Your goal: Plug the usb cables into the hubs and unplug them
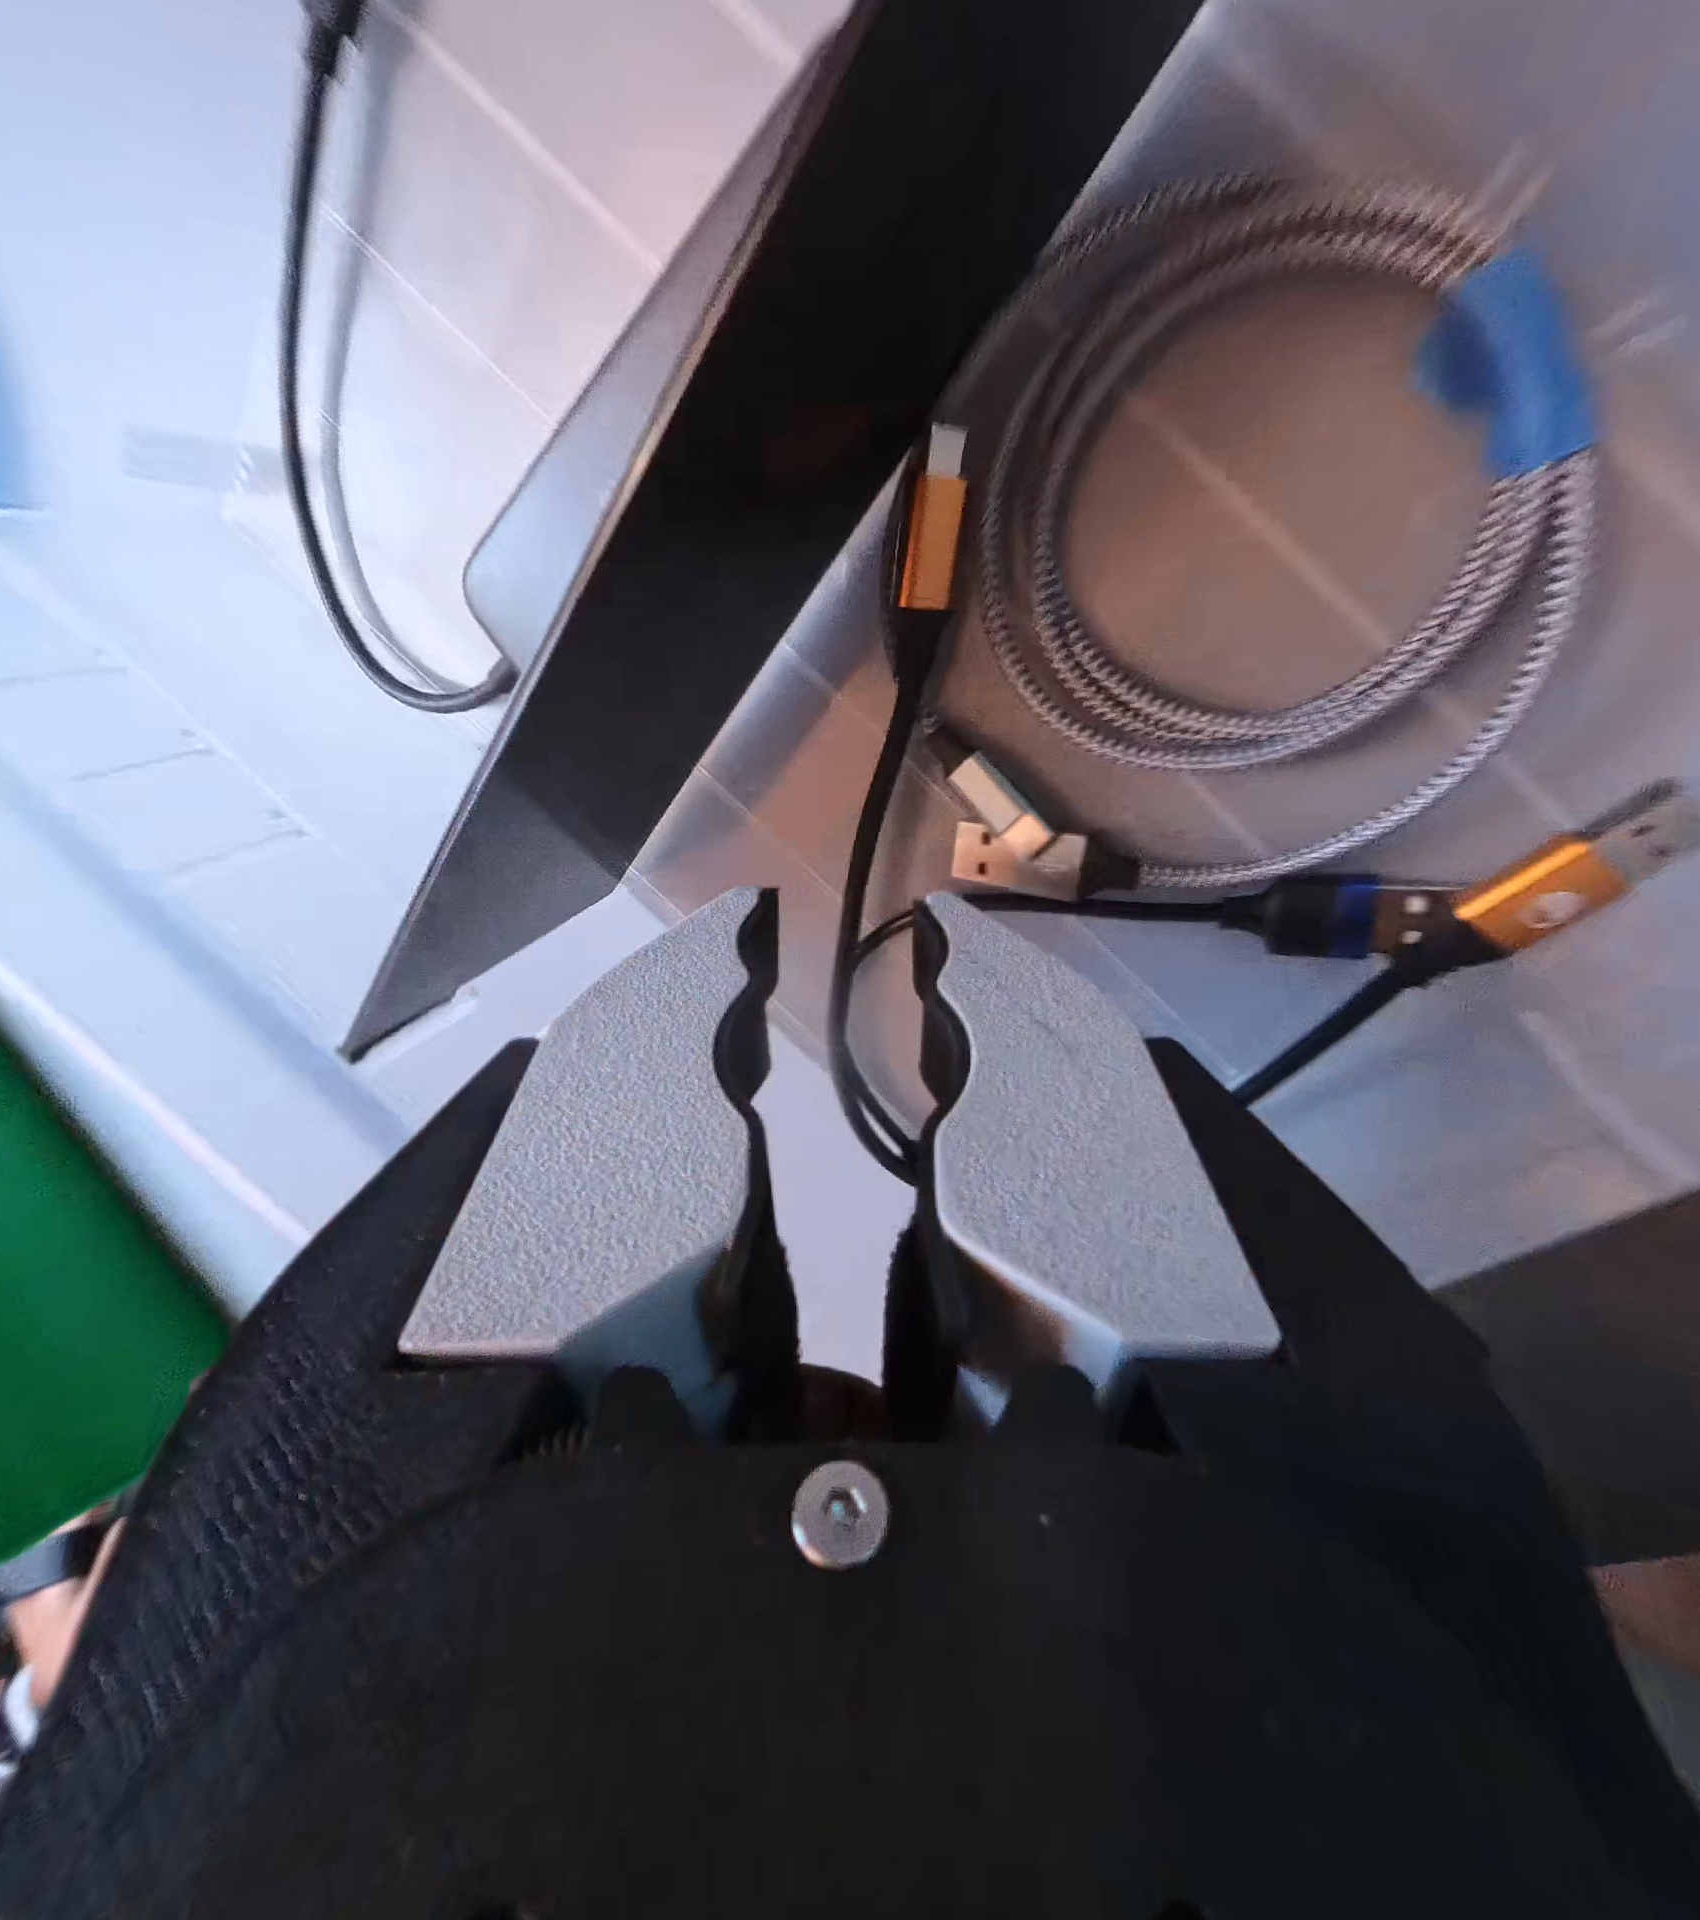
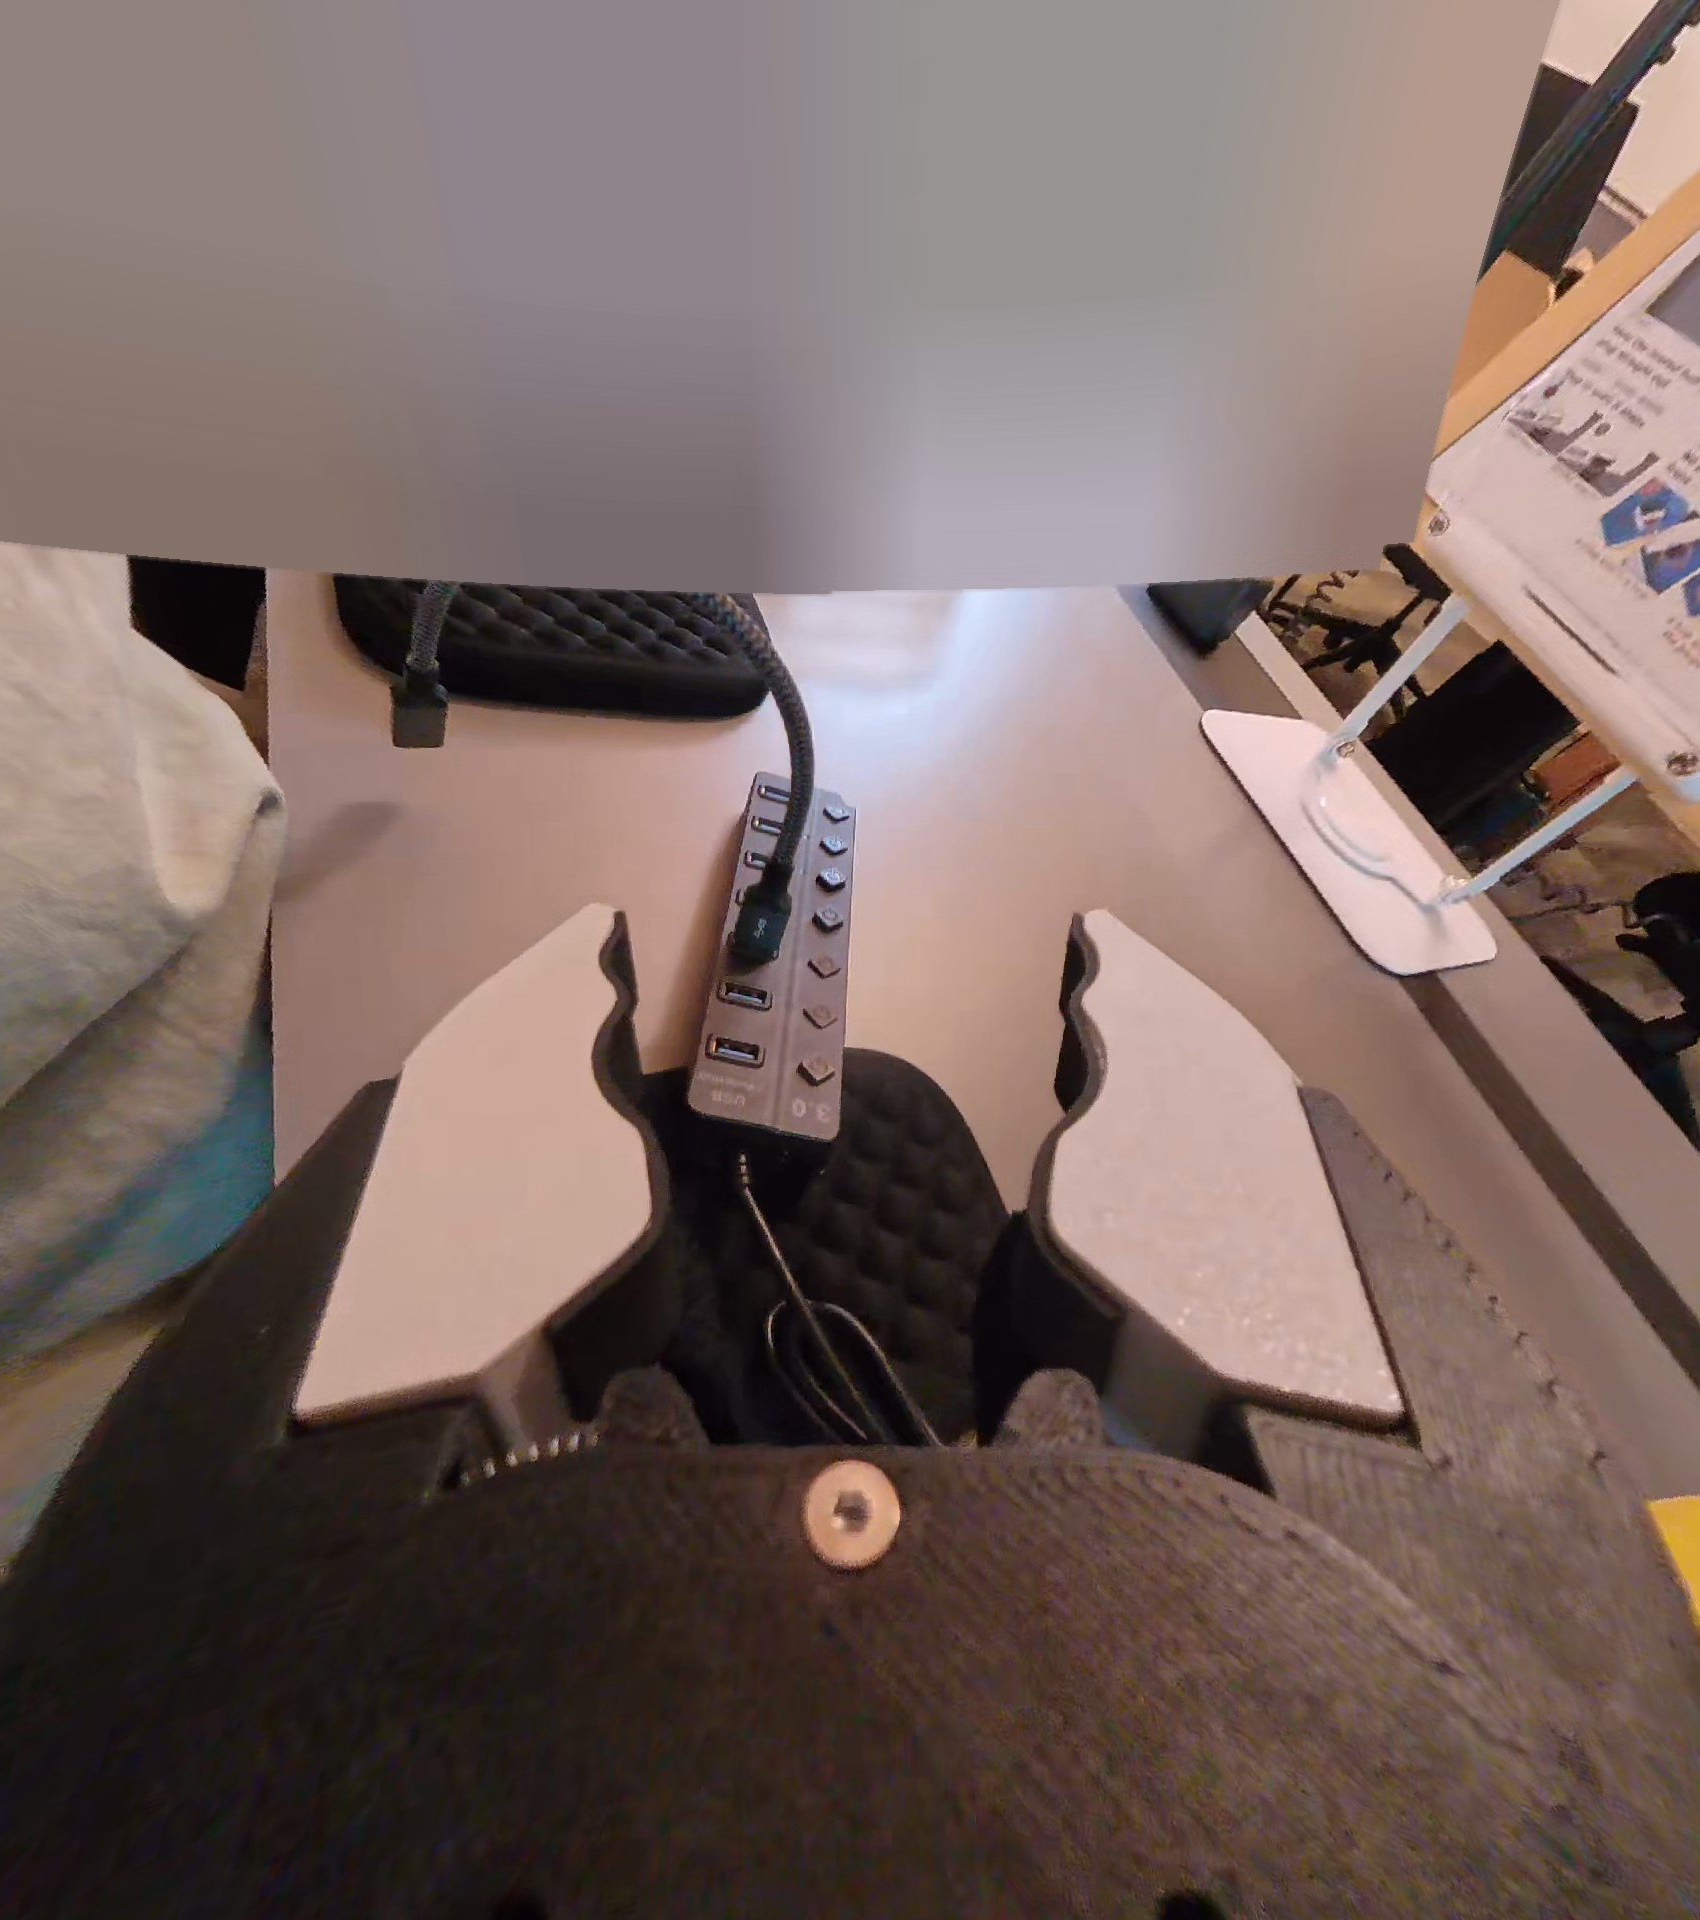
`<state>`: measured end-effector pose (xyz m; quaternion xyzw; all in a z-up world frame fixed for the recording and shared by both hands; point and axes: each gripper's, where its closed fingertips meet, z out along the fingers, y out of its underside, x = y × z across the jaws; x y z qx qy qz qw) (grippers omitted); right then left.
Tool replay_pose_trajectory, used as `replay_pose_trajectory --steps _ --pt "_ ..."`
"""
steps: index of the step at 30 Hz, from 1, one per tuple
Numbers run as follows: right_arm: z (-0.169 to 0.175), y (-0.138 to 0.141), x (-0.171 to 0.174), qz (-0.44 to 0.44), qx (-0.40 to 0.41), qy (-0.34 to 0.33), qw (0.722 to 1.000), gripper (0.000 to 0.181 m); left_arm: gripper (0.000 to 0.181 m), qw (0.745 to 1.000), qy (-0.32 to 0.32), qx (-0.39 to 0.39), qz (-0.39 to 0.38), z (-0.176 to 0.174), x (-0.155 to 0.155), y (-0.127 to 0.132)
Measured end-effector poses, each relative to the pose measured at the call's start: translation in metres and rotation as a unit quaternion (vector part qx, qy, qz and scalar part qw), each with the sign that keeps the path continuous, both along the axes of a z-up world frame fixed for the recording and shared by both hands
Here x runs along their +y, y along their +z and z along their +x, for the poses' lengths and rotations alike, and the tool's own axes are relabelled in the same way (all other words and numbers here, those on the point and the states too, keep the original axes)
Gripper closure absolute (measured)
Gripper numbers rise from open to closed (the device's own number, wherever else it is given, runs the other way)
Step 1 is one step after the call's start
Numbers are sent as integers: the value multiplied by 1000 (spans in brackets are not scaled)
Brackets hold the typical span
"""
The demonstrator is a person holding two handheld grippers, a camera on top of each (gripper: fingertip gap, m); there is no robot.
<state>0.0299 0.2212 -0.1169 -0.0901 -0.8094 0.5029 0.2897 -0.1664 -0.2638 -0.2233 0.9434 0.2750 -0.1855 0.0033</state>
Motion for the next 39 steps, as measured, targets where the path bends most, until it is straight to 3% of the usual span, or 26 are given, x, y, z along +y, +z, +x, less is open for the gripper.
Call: replay_pose_trajectory --steps 6,9,12,15,19,22,25,29,33,36,39 --pt "0 7 4 -4 23 -8 1000 108 157 998 -7 -67 -17 -8 -4 -27" --pt "-1 5 5 -4 22 -11 1000 108 175 996 -14 -90 0 -5 0 -30" --pt "-3 1 6 0 18 -15 1000 108 176 997 -16 -73 6 -3 4 -25" --pt "-6 -2 5 -1 15 -15 1000 109 177 1000 14 5 21 -4 9 3" --pt "-8 -3 0 -2 16 -9 1000 109 177 984 43 161 60 -5 17 65" --pt "-9 -3 -6 -3 20 -5 1000 110 177 948 42 296 110 -3 30 123" --pt "-8 -1 -13 -6 30 3 1000 110 177 887 13 419 196 8 60 181" --pt "-11 6 -20 -20 50 4 999 111 177 815 -29 527 241 31 92 233" --pt "-12 19 -31 -42 79 8 996 111 177 741 -75 584 324 55 131 264" --pt "-13 29 -40 -64 103 10 993 111 177 701 -114 579 400 73 168 274" --pt "-15 41 -52 -102 130 16 986 114 176 689 -169 505 492 93 216 265"
